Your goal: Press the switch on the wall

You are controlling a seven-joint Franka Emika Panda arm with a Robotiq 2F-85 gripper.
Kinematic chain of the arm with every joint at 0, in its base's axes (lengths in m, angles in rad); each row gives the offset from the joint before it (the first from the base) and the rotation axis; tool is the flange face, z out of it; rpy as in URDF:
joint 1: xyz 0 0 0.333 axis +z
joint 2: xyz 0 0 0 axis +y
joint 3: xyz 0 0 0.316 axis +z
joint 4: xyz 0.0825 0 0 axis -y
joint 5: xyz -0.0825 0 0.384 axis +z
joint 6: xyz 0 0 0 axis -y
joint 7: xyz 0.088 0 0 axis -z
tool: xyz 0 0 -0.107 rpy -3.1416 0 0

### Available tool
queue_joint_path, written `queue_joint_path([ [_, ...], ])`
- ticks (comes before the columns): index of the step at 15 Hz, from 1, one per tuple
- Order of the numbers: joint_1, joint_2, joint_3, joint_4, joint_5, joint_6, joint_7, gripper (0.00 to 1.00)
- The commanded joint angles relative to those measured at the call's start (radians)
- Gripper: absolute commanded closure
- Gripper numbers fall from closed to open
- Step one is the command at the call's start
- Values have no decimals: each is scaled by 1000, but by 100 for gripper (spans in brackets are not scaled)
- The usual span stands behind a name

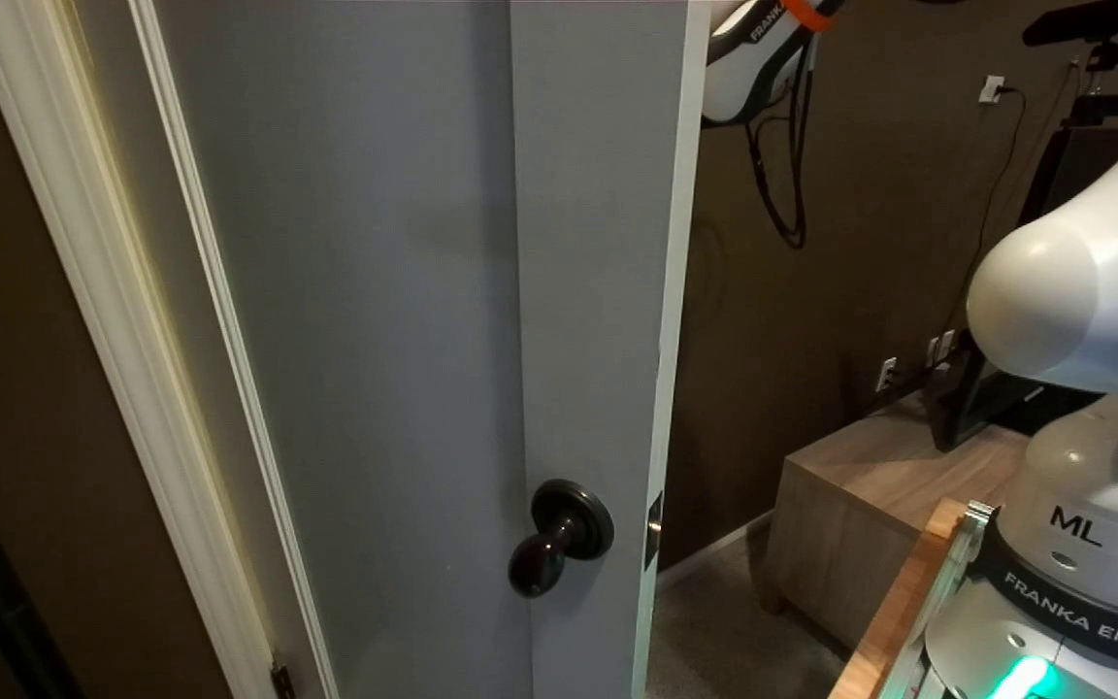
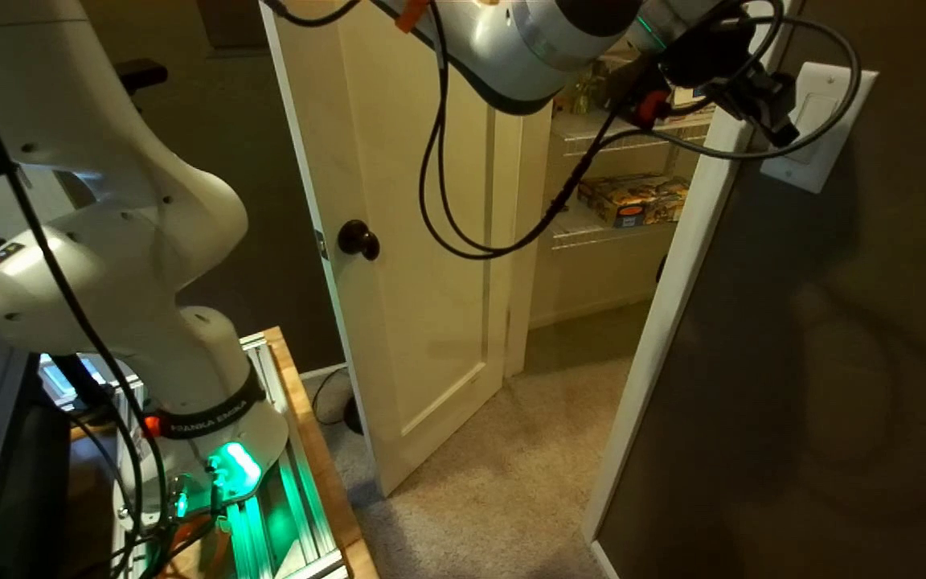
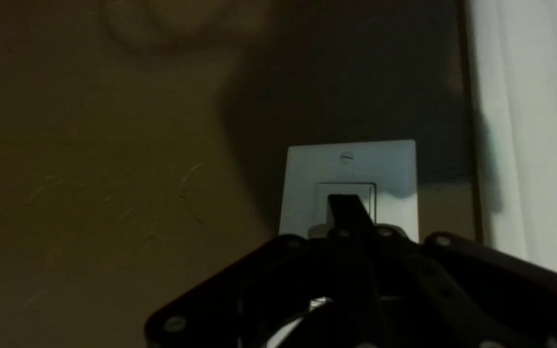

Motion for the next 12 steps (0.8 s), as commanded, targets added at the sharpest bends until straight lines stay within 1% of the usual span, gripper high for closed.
queue_joint_path([
  [1, -17, 67, 8, 77, -83, 10, 36, 100],
  [4, -5, 103, 6, 100, -77, -3, 15, 100],
  [5, 1, 107, 8, 97, -58, -11, -4, 100],
  [7, -1, 107, 9, 97, -80, -10, 9, 100],
  [8, 2, 99, 10, 89, -71, -22, 3, 100],
  [9, 9, 85, 11, 77, -41, -49, -16, 100],
  [11, 44, 57, 12, 28, 134, -107, -160, 100],
  [12, 217, 55, -139, 14, 216, -135, -236, 100],
])
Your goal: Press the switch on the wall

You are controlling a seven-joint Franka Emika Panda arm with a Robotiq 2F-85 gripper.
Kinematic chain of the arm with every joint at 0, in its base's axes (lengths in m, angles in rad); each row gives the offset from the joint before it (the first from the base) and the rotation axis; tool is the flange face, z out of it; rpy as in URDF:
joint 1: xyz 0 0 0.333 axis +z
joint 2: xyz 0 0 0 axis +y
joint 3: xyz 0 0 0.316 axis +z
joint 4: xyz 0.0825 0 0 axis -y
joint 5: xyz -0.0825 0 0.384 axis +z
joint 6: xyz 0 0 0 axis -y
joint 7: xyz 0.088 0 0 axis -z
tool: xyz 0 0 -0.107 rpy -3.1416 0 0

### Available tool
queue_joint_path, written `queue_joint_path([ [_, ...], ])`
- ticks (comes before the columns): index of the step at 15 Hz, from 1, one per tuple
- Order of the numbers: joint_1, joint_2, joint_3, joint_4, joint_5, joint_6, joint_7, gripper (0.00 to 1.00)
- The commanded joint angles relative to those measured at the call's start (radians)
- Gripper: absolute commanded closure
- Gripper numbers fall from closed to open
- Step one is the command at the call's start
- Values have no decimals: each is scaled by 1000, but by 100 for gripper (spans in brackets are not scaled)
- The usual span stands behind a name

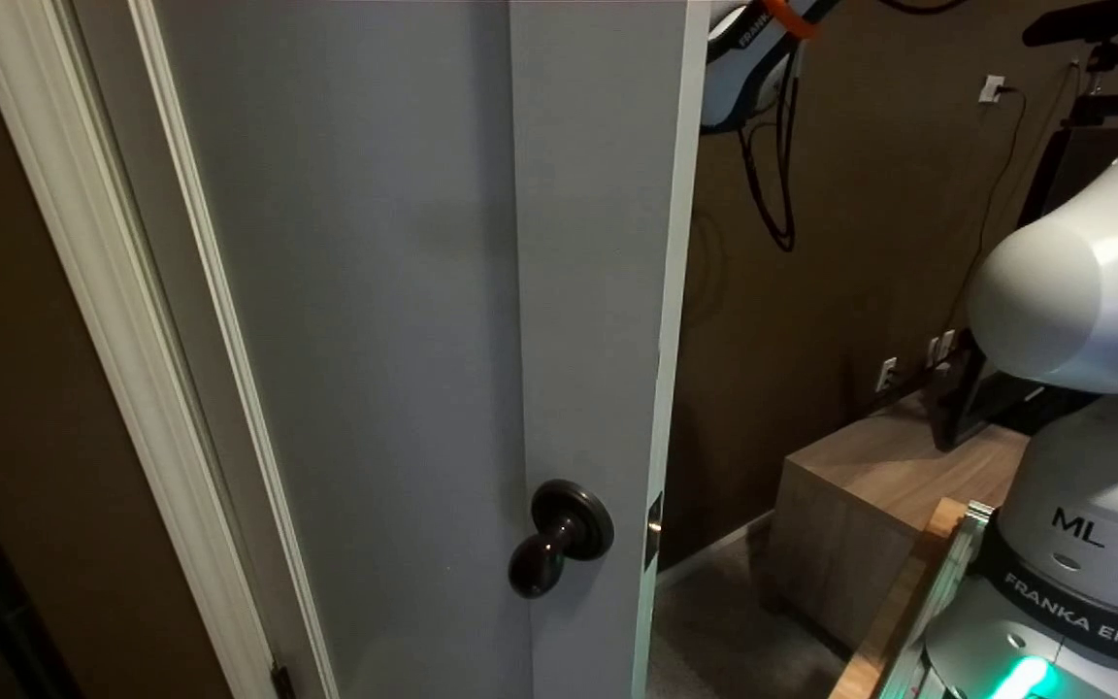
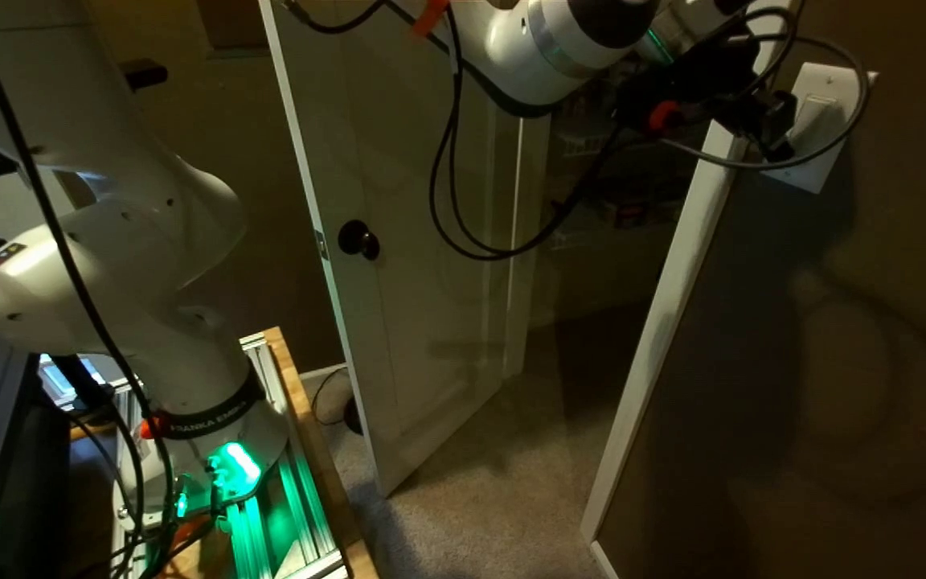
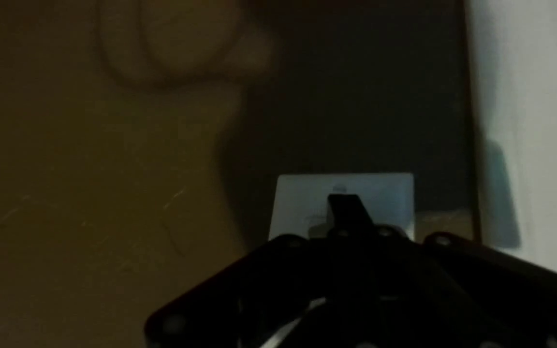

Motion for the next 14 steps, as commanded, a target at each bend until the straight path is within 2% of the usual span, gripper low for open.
queue_joint_path([
  [1, 245, -12, -171, -46, 264, -103, -254, 100],
  [2, 316, -30, -222, -64, 343, -134, -334, 100],
  [3, 382, -64, -271, -90, 414, -176, -403, 74],
  [4, 440, -90, -323, -101, 459, -219, -451, 73],
  [6, 515, -151, -397, -123, 511, -322, -522, 60],
  [8, 558, -216, -455, -144, 525, -428, -577, 46],
  [14, 611, -368, -570, -181, 509, -693, -761, 5],
])
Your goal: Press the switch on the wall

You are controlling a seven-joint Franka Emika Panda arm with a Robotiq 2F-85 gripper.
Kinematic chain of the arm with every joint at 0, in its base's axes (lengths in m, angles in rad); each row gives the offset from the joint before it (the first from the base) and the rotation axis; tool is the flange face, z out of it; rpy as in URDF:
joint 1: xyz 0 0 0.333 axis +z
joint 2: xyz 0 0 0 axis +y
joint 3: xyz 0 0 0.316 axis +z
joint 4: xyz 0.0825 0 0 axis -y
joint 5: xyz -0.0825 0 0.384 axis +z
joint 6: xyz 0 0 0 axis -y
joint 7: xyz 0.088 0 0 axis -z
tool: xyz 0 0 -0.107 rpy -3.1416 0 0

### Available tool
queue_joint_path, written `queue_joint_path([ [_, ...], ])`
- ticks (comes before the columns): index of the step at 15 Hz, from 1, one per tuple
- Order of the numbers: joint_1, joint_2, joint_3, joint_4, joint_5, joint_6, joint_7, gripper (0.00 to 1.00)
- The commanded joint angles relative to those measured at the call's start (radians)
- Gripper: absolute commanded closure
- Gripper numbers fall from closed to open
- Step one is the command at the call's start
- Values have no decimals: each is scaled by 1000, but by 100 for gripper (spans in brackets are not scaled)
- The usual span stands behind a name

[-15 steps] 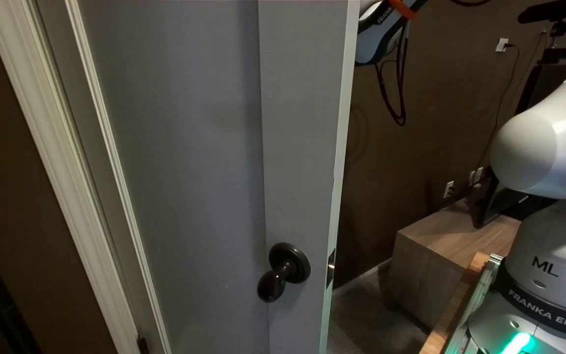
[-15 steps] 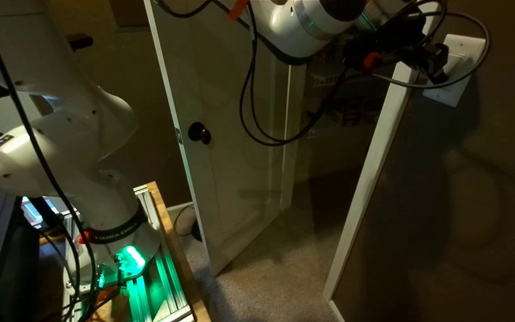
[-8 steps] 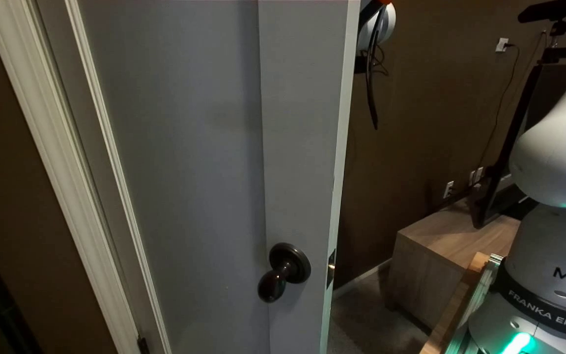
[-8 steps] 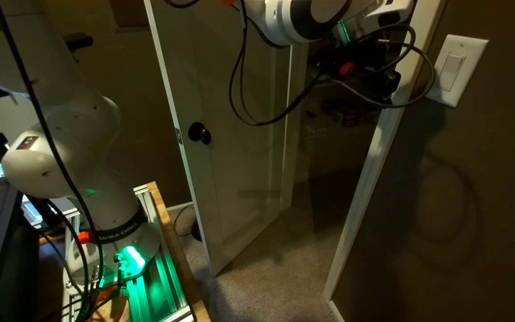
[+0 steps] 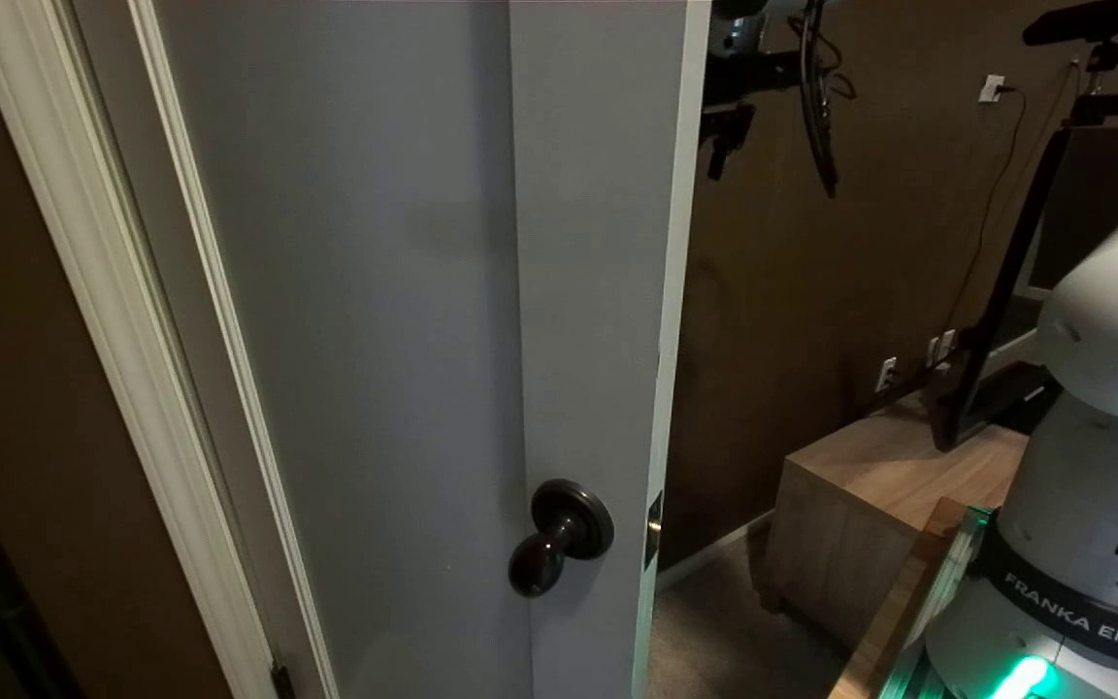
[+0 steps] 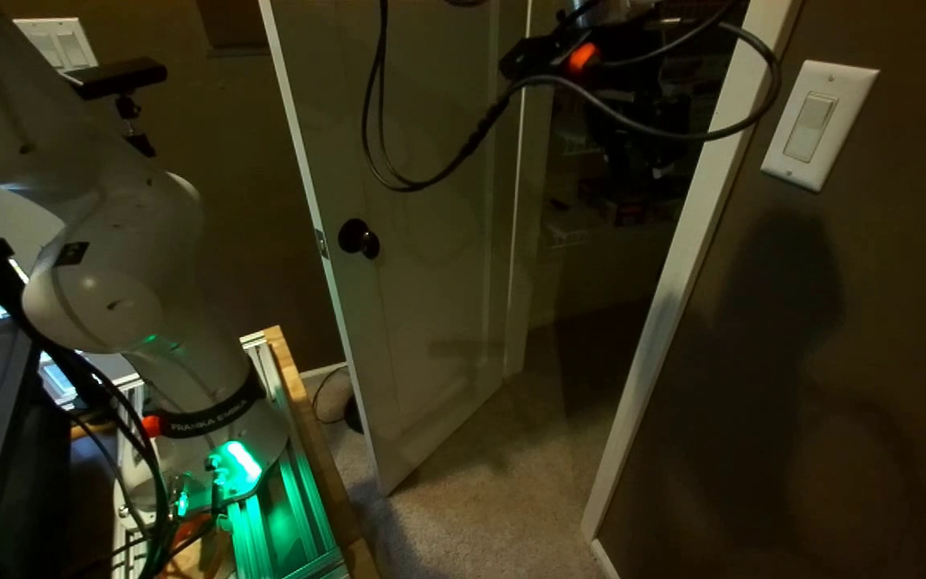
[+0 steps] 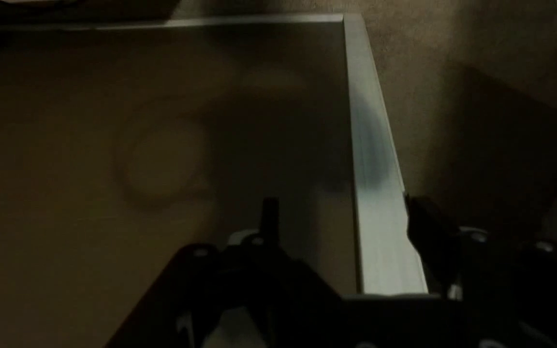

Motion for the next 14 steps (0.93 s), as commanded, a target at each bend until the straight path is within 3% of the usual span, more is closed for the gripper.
queue_joint_path([
  [1, 40, -103, -53, -55, 12, -116, -126, 1],
  [4, 66, -190, -57, -129, -11, -99, -200, 0],
  [5, 53, -106, -57, -57, -8, -113, -152, 0],
  [14, 68, -165, -56, -106, -9, -113, -180, 0],
])
